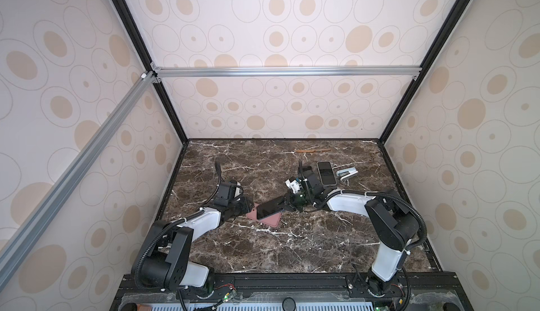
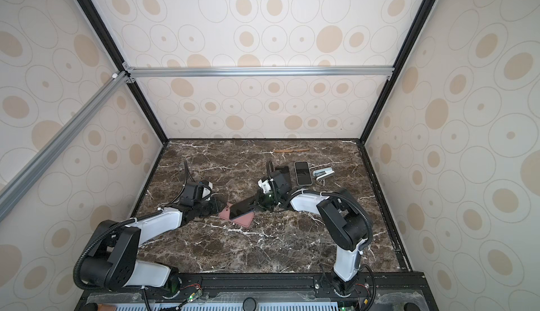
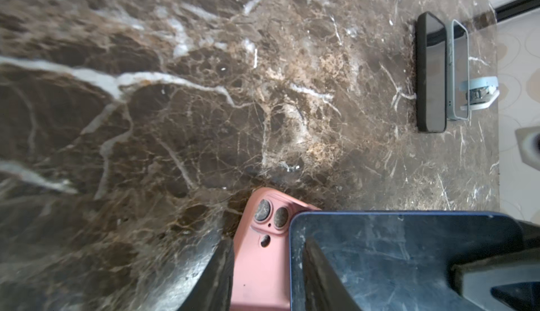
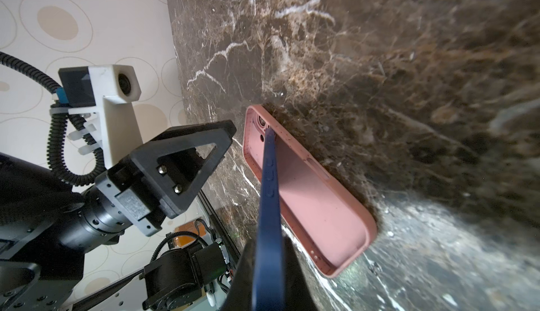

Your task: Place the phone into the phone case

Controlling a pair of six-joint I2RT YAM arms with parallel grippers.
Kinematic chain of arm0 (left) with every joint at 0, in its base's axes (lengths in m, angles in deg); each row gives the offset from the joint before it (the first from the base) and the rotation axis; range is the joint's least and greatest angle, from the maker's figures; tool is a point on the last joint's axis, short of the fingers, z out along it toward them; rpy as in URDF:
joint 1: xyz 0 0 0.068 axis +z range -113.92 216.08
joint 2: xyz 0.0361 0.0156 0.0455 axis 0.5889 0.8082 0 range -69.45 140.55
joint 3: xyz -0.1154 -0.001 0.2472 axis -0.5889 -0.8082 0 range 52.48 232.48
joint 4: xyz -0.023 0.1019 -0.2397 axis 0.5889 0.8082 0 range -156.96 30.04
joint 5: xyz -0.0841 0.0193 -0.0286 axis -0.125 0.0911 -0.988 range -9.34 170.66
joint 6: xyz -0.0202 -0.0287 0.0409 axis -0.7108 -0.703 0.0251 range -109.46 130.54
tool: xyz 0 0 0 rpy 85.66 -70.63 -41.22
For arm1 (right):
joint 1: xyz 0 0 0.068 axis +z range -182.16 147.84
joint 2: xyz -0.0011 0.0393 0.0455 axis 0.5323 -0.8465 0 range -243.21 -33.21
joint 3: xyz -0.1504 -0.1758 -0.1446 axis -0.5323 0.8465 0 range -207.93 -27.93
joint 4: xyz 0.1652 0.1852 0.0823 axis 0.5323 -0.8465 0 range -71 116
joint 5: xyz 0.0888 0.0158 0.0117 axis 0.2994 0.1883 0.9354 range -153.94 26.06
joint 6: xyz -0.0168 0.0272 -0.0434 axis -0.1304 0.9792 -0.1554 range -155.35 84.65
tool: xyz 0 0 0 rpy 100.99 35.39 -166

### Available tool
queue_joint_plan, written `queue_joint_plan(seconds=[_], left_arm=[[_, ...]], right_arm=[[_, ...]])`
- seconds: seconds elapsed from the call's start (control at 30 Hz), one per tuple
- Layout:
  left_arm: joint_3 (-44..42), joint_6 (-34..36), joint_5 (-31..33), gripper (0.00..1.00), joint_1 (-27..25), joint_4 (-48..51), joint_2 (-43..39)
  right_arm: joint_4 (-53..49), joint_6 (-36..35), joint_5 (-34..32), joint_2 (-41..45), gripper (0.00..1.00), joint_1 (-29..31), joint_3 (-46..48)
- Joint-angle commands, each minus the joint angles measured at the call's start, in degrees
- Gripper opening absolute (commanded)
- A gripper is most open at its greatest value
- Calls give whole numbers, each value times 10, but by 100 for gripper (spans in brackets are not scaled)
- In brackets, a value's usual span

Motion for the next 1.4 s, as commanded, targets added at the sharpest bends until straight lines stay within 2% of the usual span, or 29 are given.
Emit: queue_joint_plan(seconds=[0.0, 0.2, 0.6, 0.9, 1.1, 1.23, 1.37], left_arm=[[-8, 32, -6, 37, 3, -18, 3], [-21, 18, -31, 36, 3, -43, 12], [-36, 4, -37, 35, 1, -42, 29], [-58, -13, -91, 36, -31, -55, 0], [-47, -10, -100, 36, -35, -60, 13], [-29, 2, -73, 36, -34, -42, 25], [-29, -13, -71, 36, -34, -67, 27]], right_arm=[[12, 10, -3, 8, 0, -1, 6], [16, 15, -18, 19, 0, 0, 21], [31, 22, -19, 25, 0, 5, 34], [38, 27, -33, 32, 0, 10, 40], [70, 39, -13, 13, 0, 18, 47], [82, 37, 19, 4, 0, 19, 50], [50, 9, 37, 5, 0, 19, 49]])
